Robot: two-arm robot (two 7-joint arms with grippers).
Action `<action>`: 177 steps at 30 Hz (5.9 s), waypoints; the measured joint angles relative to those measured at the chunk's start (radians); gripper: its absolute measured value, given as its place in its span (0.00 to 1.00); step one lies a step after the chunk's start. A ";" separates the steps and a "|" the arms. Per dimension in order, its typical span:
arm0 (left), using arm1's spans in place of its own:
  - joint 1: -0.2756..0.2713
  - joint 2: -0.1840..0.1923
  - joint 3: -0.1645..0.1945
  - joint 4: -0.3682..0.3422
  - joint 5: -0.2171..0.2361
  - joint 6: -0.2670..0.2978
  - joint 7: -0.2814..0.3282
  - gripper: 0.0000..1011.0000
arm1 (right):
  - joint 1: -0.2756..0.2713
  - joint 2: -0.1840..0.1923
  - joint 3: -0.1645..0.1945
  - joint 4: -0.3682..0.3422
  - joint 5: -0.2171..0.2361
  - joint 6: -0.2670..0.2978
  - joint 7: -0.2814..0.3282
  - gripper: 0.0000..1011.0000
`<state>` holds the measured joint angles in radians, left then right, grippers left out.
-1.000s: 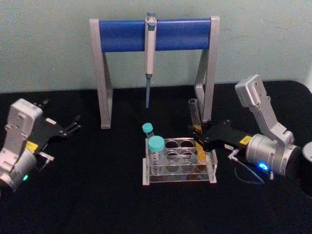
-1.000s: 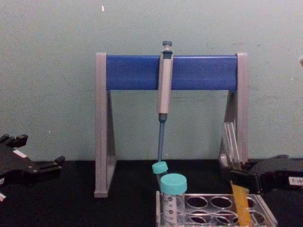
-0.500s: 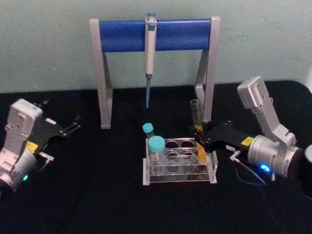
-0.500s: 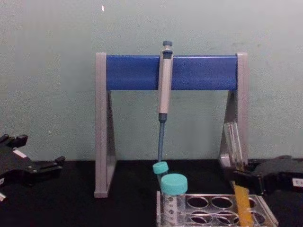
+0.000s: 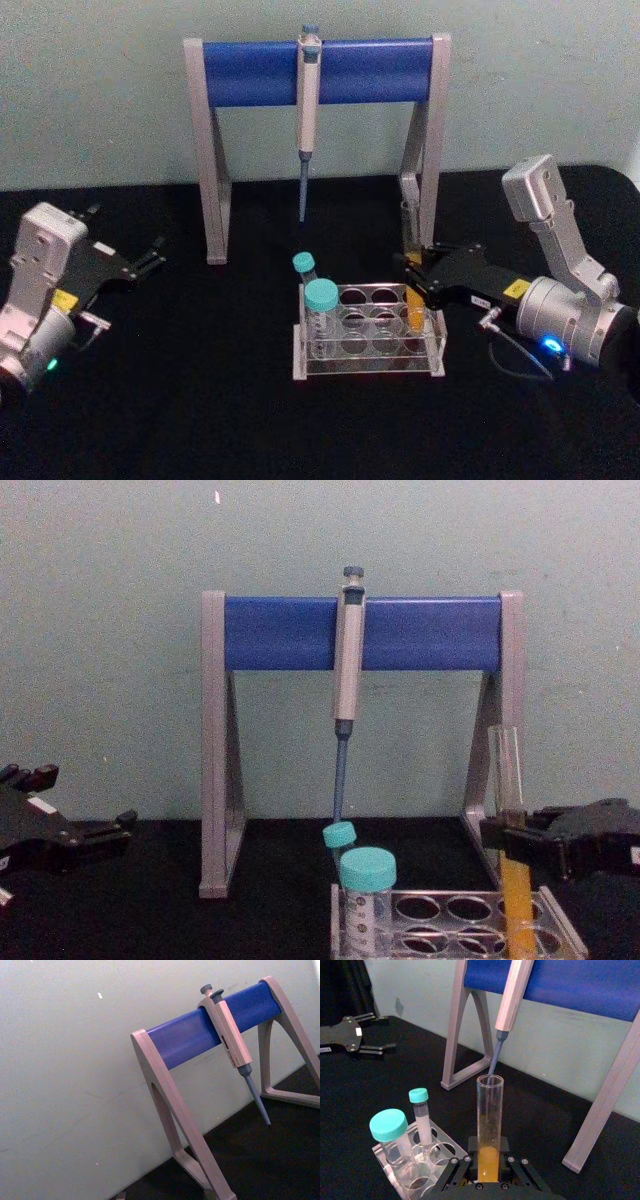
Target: Pick up the test tube from the test tube rack, shake it, then place it back into the test tube rack.
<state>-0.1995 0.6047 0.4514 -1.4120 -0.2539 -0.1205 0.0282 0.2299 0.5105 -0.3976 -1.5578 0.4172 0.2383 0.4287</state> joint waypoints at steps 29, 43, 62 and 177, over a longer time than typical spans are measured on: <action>0.000 0.000 0.000 0.000 0.000 0.000 0.000 0.99 | -0.014 0.016 0.042 -0.058 0.071 -0.056 0.011 0.23; 0.000 0.000 0.000 0.000 0.000 0.000 0.000 0.99 | -0.038 0.041 0.044 -0.121 0.117 -0.085 0.030 0.23; 0.000 0.000 0.000 0.000 0.000 0.000 0.000 0.99 | -0.038 0.041 0.043 -0.122 0.119 -0.085 0.030 0.23; 0.000 0.000 0.000 0.000 0.000 0.000 0.000 0.99 | 0.057 0.081 -0.010 -0.045 0.143 -0.130 0.089 0.23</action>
<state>-0.1995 0.6047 0.4514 -1.4120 -0.2539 -0.1205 0.0283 0.2871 0.5912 -0.4073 -1.6024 0.5601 0.1082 0.5180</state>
